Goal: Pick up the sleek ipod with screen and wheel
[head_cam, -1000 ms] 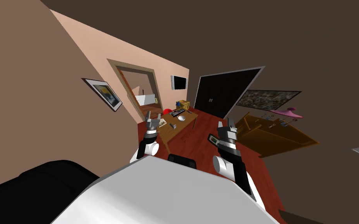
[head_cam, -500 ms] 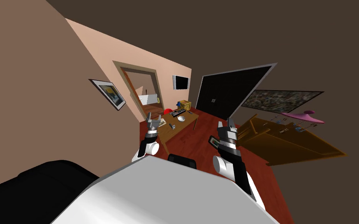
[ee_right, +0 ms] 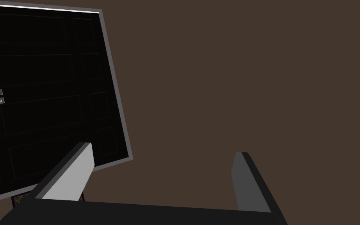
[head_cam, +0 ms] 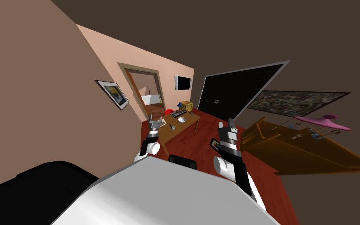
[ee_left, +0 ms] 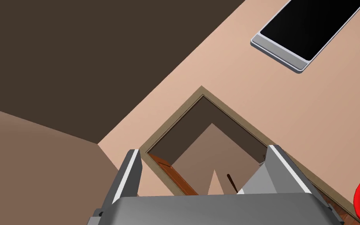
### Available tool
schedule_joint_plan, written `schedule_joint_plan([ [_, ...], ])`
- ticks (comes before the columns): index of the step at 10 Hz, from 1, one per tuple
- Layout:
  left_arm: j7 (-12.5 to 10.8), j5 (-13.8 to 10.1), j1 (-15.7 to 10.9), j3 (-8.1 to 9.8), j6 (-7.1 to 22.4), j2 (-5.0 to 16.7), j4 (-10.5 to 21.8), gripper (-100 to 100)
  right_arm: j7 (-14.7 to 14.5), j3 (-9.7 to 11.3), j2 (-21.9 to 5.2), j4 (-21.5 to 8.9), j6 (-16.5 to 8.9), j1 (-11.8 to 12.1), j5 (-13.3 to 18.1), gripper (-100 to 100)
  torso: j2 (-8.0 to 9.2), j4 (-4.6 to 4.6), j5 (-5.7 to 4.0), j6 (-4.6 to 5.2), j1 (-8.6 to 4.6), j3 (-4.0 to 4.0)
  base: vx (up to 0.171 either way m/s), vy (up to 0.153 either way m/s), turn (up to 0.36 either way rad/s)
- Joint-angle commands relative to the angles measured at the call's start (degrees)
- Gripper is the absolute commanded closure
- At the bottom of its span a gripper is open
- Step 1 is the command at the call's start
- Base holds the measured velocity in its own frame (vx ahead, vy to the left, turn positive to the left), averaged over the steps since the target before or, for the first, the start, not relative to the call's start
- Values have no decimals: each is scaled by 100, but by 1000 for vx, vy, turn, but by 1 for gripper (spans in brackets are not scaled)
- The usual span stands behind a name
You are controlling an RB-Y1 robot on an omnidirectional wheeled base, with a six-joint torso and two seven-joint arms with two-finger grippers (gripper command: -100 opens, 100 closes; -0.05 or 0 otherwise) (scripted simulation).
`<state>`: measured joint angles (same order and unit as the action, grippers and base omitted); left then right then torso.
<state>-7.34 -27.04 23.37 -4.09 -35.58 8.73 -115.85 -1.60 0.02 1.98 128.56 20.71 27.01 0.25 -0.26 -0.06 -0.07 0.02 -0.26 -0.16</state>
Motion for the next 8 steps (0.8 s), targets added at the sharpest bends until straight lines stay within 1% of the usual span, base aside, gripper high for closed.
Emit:
schedule_joint_plan([
  [1, 19, -286, -91, -25, -27, 42, 268, -100, 0, 0, 0, 0, 0, 0, 0, 0, 0, 0, 0, 0, 0, 0, 43, -87, 123],
  [2, 19, -392, -91, -25, -27, 42, 268, -100, 0, 0, 0, 0, 0, 0, 0, 0, 1, 0, 0, -2, -2, 1, 37, -78, 66],
  [3, 40, -595, -163, -39, -24, 70, 482, -100, 0, 0, 0, 0, 0, 0, 0, 0, 3, 1, 0, 0, 1, 2, 48, -74, 105],
  [4, 40, -732, -163, -39, -24, 70, 482, -100, 0, 0, 0, 0, 0, 0, 0, 0, 0, 0, 1, -1, 2, 0, 50, -67, 57],
  [5, 65, -915, -238, -52, -19, 89, 703, -100, 0, 0, 0, 0, 0, 0, 0, 0, -1, 0, 1, 0, 6, 0, 60, -93, 96],
  [6, 65, -1081, -238, -52, -19, 89, 703, -100, 0, 0, 0, 0, 0, 0, 0, 0, -5, -1, 0, -1, -2, -2, 40, -84, 90],
  [7, 93, -1259, -315, -63, -13, 99, 929, -100, 0, 0, 0, 0, 0, 0, 0, 0, 1, 0, -1, 0, 1, 0, 50, -86, 116],
  [8, 93, -1440, -315, -63, -13, 99, 929, -100, 0, 0, 0, 0, 0, 0, 0, 0, -2, 0, 0, -1, -1, -1, 46, -71, 49],
])
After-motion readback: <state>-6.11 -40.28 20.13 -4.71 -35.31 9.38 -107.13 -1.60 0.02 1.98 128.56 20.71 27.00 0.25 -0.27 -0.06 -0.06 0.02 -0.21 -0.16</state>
